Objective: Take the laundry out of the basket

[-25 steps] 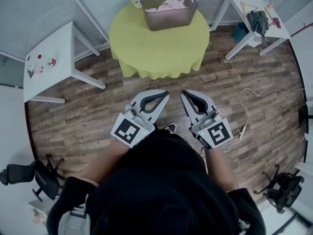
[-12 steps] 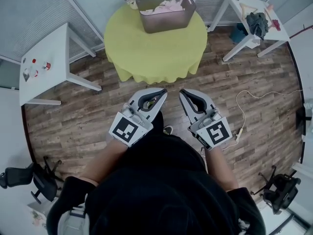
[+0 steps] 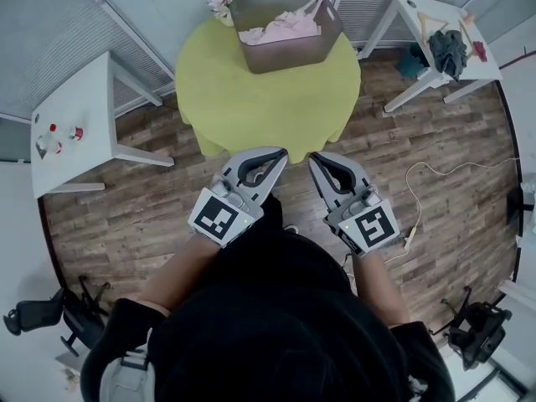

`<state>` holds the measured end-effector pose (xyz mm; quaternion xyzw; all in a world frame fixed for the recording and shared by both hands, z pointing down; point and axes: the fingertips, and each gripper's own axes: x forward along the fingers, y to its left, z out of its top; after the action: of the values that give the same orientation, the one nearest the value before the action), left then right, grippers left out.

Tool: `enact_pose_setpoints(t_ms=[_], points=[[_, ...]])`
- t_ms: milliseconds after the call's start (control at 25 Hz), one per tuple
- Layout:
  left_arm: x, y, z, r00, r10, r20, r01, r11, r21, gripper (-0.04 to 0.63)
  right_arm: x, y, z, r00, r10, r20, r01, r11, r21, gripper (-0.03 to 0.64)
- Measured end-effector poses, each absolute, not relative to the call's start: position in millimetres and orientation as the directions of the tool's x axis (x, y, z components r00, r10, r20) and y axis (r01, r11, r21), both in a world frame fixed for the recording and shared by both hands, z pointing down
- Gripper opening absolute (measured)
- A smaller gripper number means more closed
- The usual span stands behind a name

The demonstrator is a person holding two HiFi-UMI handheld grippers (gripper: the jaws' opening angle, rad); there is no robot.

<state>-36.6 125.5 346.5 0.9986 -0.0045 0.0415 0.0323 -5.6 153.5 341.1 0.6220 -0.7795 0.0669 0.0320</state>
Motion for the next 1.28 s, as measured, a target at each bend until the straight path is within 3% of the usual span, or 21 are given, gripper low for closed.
enact_pose_setpoints(t_ms=[920,1280], points=[[25,-47,355,0.995,0.009,0.096,0.000,-0.996,0.089,0.009,48,-22,353,-0.263,-0.950,0.170,-0.964,0.252,-0.086,0.025],[58,-84,363,0.991,-0.101,0.089,-0.109,-0.990,0.095,0.009,91,-57,362,-0.337,-0.926,0.172,-0.941,0.323,-0.104,0.025]])
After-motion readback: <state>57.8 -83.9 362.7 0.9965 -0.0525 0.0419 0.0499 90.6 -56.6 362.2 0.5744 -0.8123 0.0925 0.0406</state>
